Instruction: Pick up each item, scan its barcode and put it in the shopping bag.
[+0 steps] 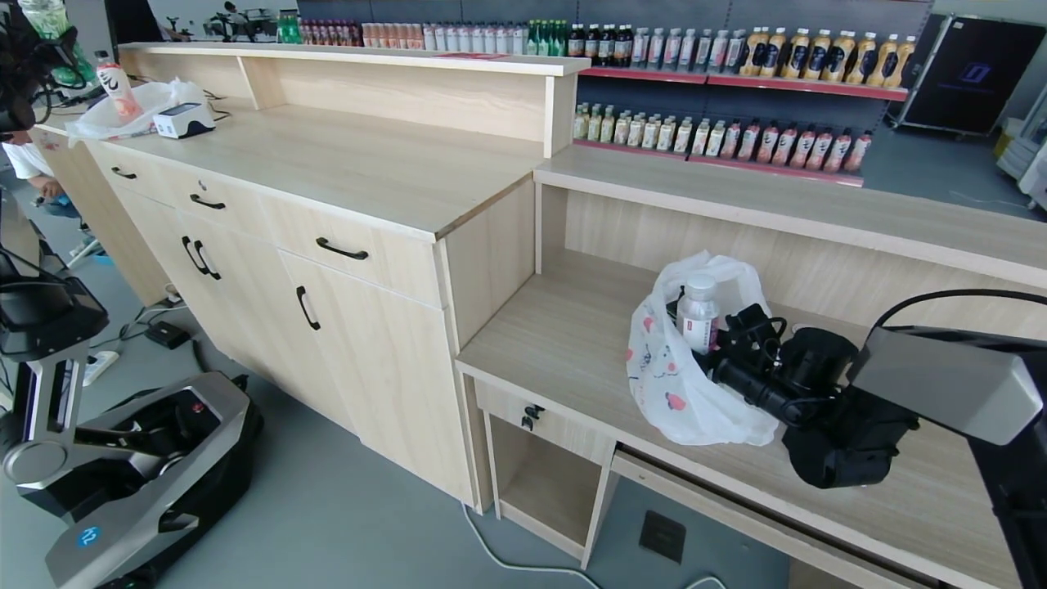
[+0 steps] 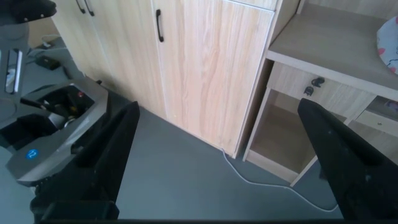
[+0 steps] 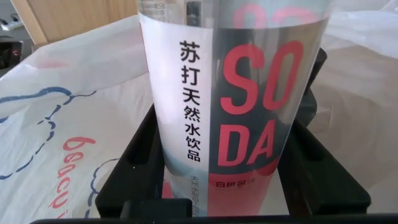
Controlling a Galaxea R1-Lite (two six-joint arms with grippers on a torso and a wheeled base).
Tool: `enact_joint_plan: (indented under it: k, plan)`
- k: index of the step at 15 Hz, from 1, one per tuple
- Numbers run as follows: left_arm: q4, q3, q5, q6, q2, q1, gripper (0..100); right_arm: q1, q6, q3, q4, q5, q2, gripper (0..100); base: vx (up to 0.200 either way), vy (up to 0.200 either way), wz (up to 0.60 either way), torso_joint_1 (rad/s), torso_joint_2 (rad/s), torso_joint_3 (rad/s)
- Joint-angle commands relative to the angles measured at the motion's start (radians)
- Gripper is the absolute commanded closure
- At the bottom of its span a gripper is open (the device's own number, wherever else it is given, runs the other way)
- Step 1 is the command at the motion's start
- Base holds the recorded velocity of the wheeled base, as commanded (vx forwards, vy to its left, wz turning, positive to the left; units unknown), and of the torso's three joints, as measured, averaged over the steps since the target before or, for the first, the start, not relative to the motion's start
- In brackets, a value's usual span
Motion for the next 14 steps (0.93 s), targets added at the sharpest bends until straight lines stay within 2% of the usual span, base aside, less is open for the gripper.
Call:
enact_joint_plan:
  k: [1, 3, 14]
  plan:
    - [0.0, 0.0, 0.0, 0.0, 0.0, 0.001, 0, -0.002, -0.001, -0.009, -0.007, 0.016, 0.047, 100, 0.0, 0.0, 0.0, 0.0, 0.0, 0.0]
    - [0.0, 0.0, 0.0, 0.0, 0.0, 0.001, 0, -0.002, 0.001, -0.031, -0.007, 0.055, 0.059, 100, 0.0, 0.0, 0.0, 0.0, 0.0, 0.0]
    - [0.0, 0.0, 0.0, 0.0, 0.0, 0.001, 0, -0.004, 0.007, -0.051, -0.007, 0.059, 0.087, 100, 0.0, 0.0, 0.0, 0.0, 0.0, 0.0]
